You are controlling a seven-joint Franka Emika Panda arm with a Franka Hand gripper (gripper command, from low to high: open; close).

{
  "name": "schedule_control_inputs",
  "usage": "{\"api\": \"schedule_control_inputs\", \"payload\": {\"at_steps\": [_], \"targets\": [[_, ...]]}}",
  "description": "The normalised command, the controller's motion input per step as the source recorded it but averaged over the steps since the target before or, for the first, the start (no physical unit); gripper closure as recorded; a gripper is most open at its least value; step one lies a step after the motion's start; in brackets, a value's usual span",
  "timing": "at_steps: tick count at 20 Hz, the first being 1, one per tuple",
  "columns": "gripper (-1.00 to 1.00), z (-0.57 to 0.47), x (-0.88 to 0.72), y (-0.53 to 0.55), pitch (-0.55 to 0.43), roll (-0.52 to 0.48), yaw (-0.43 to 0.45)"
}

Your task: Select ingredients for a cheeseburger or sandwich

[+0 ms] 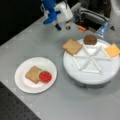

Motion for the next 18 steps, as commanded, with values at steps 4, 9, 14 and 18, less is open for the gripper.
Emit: {"api": "schedule_control_inputs", "payload": {"at_steps": [4, 9, 14, 18], "targets": [[-1.0, -0.04, 0.4, -0.37, 0.044, 0.515, 0.181], [-1.0, 0.01, 0.37, -0.29, 0.051, 0.597, 0.198], [-1.0, -0.14, 0.3, -0.28, -0.052, 0.497, 0.172], [-1.0, -0.21, 0.25, -0.26, -0.076, 0.422, 0.141]]}}
